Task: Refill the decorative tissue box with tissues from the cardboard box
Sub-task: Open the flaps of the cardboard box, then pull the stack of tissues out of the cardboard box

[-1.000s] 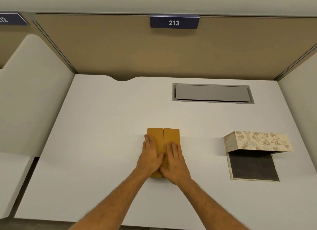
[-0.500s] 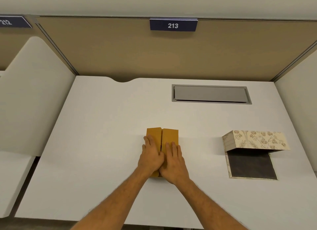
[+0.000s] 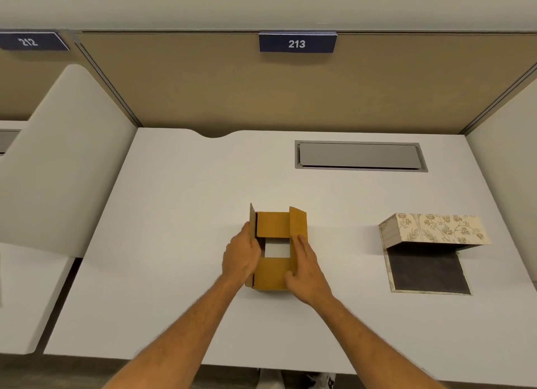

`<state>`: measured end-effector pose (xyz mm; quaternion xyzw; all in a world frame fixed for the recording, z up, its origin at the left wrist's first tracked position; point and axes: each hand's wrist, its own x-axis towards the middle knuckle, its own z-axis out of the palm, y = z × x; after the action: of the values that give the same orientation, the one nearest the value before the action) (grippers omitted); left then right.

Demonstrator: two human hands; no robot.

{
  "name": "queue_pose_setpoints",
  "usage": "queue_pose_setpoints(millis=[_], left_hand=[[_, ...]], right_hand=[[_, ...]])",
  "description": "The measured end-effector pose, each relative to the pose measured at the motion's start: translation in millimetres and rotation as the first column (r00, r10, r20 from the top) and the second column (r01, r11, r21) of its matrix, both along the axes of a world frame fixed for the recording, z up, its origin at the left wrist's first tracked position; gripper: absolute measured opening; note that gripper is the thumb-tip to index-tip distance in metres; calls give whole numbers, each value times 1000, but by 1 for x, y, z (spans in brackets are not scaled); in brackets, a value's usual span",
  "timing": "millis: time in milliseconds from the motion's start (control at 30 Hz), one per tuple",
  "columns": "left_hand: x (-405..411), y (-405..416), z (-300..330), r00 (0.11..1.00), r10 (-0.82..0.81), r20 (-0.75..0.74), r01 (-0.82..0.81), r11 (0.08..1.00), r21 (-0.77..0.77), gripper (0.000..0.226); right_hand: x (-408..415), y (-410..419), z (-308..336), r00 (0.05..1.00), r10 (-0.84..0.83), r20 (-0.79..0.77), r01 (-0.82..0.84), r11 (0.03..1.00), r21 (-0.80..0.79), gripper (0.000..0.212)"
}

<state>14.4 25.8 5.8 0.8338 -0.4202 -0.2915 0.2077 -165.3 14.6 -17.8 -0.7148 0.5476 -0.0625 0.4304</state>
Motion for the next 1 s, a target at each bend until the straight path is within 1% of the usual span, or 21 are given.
queue_pose_setpoints(millis=[67, 167, 233, 267, 300, 367, 400, 467, 500, 567, 633, 700, 767, 833, 933, 1000], left_hand=[[12, 2, 0, 1000, 17, -12, -17, 1000, -5, 32], [29, 5, -3, 1000, 22, 18, -23, 999, 27, 60], [35, 7, -9, 998, -29, 63, 25, 998, 63, 75], [38, 8, -12, 990, -82, 114, 74, 995, 67, 79], [40, 8, -14, 971, -142, 191, 135, 990, 48, 83], [41, 5, -22, 887, -299, 351, 320, 948, 0, 84], [40, 4, -26, 843, -378, 383, 410, 912, -2, 81], [35, 0, -30, 803, -488, 343, 511, 859, 26, 73], [32, -3, -33, 792, -519, 322, 533, 845, 50, 73], [27, -10, -39, 769, -541, 340, 548, 832, 86, 78], [21, -19, -43, 764, -546, 344, 544, 831, 113, 81], [15, -28, -44, 758, -553, 346, 539, 830, 144, 81], [12, -35, -45, 735, -559, 385, 539, 825, 169, 84], [10, -41, -46, 696, -573, 433, 545, 814, 201, 84], [7, -51, -42, 642, -601, 476, 555, 793, 252, 84], [4, -55, -38, 617, -613, 493, 553, 784, 283, 79]], right_hand=[[-15, -1, 6, 992, -79, 98, 80, 997, -10, 80], [-33, -1, 11, 965, -188, 184, 199, 979, -40, 71], [-42, 0, 8, 960, -227, 161, 241, 968, -71, 68], [-46, 0, 4, 962, -244, 122, 254, 964, -74, 68], [-49, 1, 1, 963, -260, 77, 265, 962, -64, 69], [-53, 2, -7, 964, -267, -5, 267, 963, -42, 75], [-54, 2, -11, 966, -256, -45, 253, 966, -48, 80], [-53, 1, -18, 965, -224, -133, 209, 971, -120, 91], [-52, 0, -21, 960, -203, -192, 168, 968, -184, 93], [-47, -1, -25, 936, -171, -307, 76, 951, -298, 93], [-42, -3, -28, 922, -113, -370, -32, 931, -363, 90], [-40, -5, -34, 928, -3, -373, -160, 900, -406, 88], [-38, -7, -35, 929, 123, -350, -258, 891, -373, 89], [-35, -7, -33, 920, 200, -338, -315, 890, -331, 85], [-29, -10, -23, 908, 245, -341, -338, 908, -247, 74], [-28, -14, -18, 938, 215, -273, -290, 917, -275, 66]])
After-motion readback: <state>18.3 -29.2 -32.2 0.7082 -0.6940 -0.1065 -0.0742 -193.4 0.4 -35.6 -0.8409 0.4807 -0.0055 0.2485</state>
